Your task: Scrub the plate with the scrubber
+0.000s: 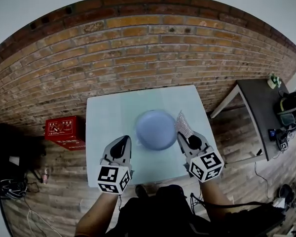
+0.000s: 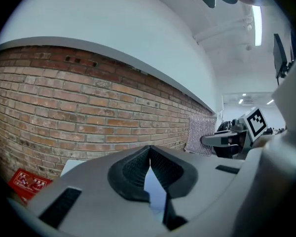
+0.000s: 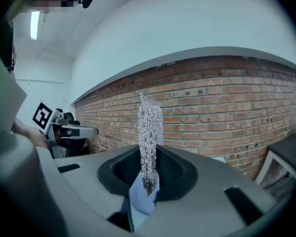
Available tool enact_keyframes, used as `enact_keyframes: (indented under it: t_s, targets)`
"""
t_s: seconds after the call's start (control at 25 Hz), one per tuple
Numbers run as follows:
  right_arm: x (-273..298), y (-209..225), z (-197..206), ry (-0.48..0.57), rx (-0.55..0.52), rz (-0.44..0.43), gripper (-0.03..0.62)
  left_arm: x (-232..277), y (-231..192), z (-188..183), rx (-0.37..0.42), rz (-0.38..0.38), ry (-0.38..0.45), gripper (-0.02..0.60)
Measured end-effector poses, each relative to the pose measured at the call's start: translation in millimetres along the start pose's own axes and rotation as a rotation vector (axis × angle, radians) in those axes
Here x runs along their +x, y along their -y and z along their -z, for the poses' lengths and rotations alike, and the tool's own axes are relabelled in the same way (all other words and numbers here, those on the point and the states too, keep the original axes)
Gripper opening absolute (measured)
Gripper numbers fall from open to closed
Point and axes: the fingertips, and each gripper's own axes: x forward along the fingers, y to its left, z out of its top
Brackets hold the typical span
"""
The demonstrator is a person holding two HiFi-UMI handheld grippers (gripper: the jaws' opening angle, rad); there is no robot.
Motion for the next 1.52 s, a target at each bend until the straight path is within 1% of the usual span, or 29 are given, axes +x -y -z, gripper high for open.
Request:
enact_keyframes:
  t_s: [0.16, 0.2, 0.28, 0.48, 0.64, 0.76, 0.8, 0.88, 0.92, 0.96, 1.12, 1.24, 1.32, 1.52]
  targets:
    - [25.2, 3.6, 9.4, -0.059, -0.013, -0.025, 0.075, 16.6, -14.1, 21.2, -0.067, -0.013, -0.048, 0.011]
    - [30.4, 5.6, 12.1, -0.068, -0.012, -0.033, 0.075, 20.9, -15.9, 25.5, -0.074, -0.013, -0.057, 0.011]
    - [40.7, 14.0, 16.0, -0.075, -0.003, -0.040, 0.075, 31.0, -19.3, 31.1, -0.073, -0.019, -0.071, 0.012]
    - [66.1, 39.0, 31.2, -0.118, 0.011, -0.066, 0.075, 48.4, -24.8, 50.4, -0.077, -0.072, -0.118, 0.012]
    - [89.6, 51.5, 45.6, -0.162, -0.011, -0.108, 0.075, 64.6, -32.4, 78.0, -0.098, -0.115, -0.180, 0.012]
    - [110.5, 56.8, 59.2, -0.194, -0.036, -0.145, 0.075, 75.4, -38.5, 107.1, -0.127, -0.148, -0.235, 0.014]
    - [117.3, 57.6, 64.2, -0.205, -0.041, -0.156, 0.075, 78.1, -39.0, 117.5, -0.127, -0.152, -0.258, 0.021]
    - [130.4, 57.6, 74.6, -0.228, -0.053, -0.180, 0.075, 83.1, -37.5, 138.5, -0.107, -0.147, -0.315, 0.070]
    - [136.7, 56.9, 79.9, -0.240, -0.060, -0.193, 0.075, 85.3, -36.7, 148.4, -0.101, -0.144, -0.343, 0.077]
    - [142.9, 56.0, 85.4, -0.253, -0.068, -0.206, 0.075, 87.2, -37.2, 157.2, -0.109, -0.147, -0.365, 0.077]
    - [165.2, 53.1, 106.0, -0.298, -0.110, -0.250, 0.075, 92.6, -51.2, 186.6, -0.205, -0.208, -0.410, 0.077]
    - [179.9, 53.1, 121.1, -0.329, -0.139, -0.274, 0.075, 94.2, -57.7, 205.0, -0.262, -0.241, -0.439, 0.077]
    - [189.4, 54.6, 130.0, -0.347, -0.153, -0.284, 0.075, 97.3, -57.7, 213.5, -0.281, -0.251, -0.445, 0.077]
    - [211.1, 54.3, 143.9, -0.369, -0.172, -0.304, 0.075, 105.9, -55.1, 229.5, -0.301, -0.258, -0.458, 0.077]
